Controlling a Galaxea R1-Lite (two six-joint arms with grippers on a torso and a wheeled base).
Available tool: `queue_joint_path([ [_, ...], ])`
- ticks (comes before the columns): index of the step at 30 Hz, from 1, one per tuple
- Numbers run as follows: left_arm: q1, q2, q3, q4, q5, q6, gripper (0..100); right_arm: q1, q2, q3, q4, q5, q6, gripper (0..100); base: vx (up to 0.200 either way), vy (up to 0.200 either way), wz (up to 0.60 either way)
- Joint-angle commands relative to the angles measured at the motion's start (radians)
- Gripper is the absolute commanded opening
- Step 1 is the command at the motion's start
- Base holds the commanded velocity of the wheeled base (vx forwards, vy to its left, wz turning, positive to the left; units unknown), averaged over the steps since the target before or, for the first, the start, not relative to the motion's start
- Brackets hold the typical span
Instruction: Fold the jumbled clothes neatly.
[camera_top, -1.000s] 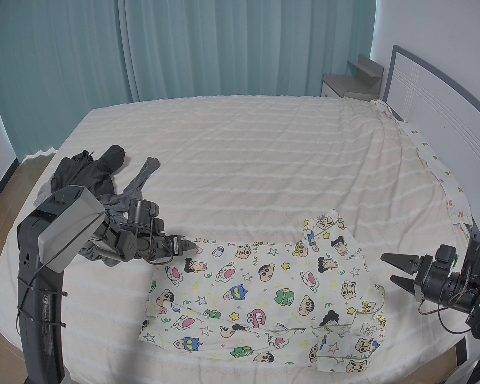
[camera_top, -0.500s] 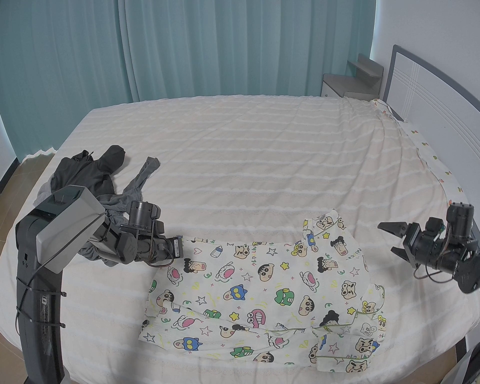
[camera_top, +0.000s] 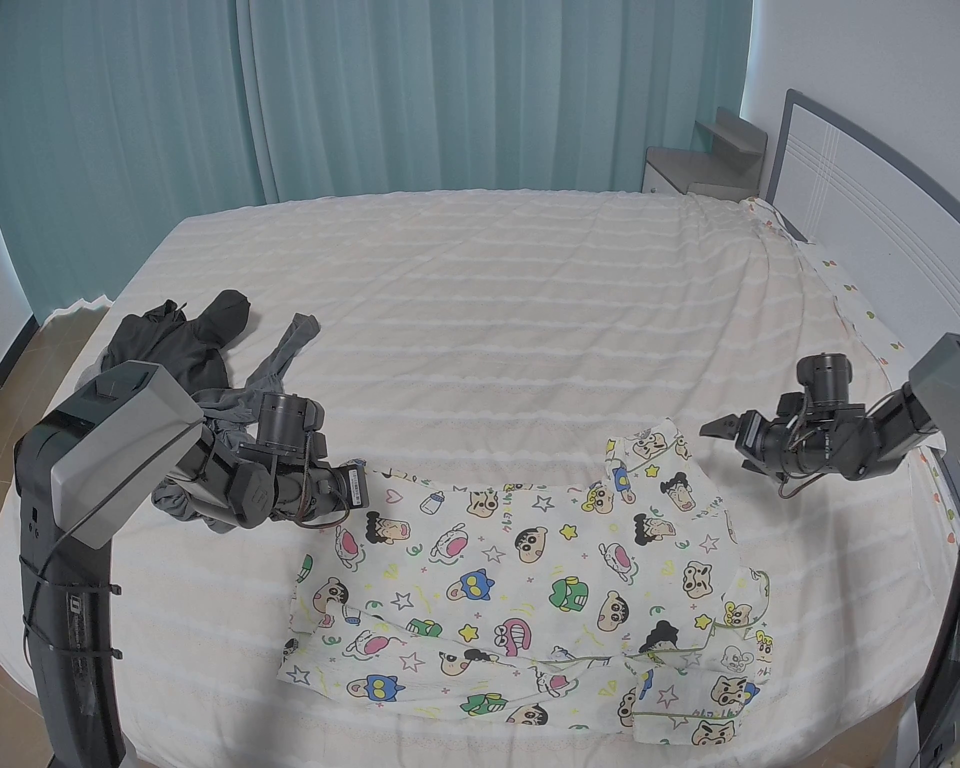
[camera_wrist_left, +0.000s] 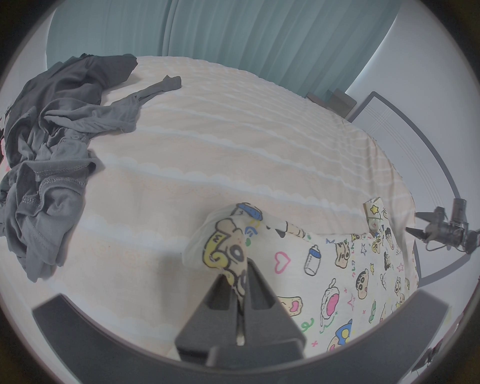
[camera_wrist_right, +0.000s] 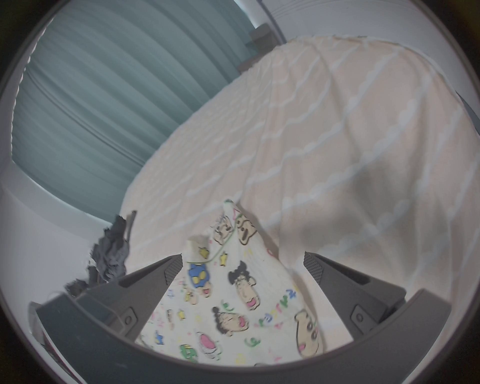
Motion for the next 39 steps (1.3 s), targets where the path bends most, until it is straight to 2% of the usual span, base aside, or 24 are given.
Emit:
queue_joint_path([
  [1,-0.032,-0.042,0.023,-0.006,0.019,-0.007,0,0.041,0.239,-0.193,0.103,-0.029,-0.092,100,0.000,0.000,0.00],
  [11,-0.032,-0.037,0.026,-0.006,0.019,-0.027,0,0.093,0.250,-0.238,0.113,-0.032,-0.108,100,0.000,0.000,0.00],
  [19,-0.031,-0.034,0.026,-0.006,0.019,-0.027,0,0.093,0.251,-0.227,0.109,-0.032,-0.117,100,0.000,0.000,0.00],
  [20,-0.031,-0.034,0.026,-0.006,0.019,-0.027,0,0.093,0.250,-0.227,0.107,-0.032,-0.120,0,0.000,0.000,0.00],
  [30,-0.043,-0.048,0.058,-0.009,0.043,-0.024,0,0.074,0.216,-0.190,0.101,-0.024,-0.138,0,0.000,0.000,0.00],
  [34,-0.043,-0.071,0.067,-0.012,0.048,-0.023,0,0.051,0.171,-0.142,0.077,0.020,-0.140,0,0.000,0.000,0.00],
  [39,-0.043,-0.108,0.096,-0.012,0.048,-0.023,0,0.041,0.130,-0.066,-0.022,0.068,-0.131,0,0.000,0.000,0.00],
])
